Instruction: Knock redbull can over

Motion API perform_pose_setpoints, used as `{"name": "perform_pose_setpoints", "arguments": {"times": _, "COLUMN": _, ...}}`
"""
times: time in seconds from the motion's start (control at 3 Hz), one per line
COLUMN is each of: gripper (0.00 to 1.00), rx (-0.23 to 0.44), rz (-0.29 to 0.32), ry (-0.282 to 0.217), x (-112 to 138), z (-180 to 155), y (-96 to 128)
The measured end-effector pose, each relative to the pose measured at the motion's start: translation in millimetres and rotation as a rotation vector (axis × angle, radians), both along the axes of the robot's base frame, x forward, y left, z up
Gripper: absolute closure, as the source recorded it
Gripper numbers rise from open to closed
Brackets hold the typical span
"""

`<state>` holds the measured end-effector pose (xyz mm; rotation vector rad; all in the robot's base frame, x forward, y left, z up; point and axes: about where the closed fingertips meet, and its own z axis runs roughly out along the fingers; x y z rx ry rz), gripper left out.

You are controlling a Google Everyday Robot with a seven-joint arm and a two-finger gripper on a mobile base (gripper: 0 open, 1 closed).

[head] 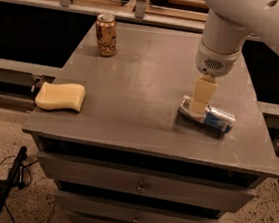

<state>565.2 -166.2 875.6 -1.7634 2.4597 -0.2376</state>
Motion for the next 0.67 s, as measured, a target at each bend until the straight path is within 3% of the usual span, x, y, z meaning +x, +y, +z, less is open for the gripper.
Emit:
{"name": "perform_pose_setpoints", "arguments": {"times": 0.33, "gripper": 0.00, "rx": 0.042, "rz": 0.005, "ry": 0.009, "x": -1.7, "z": -0.3, "y": 5.4}}
{"name": "perform_pose_setpoints", "arguments": {"times": 0.67, "gripper": 0.00, "rx": 0.042, "rz": 0.005, "ry": 0.009, "x": -1.6, "z": -0.3, "y": 5.4}}
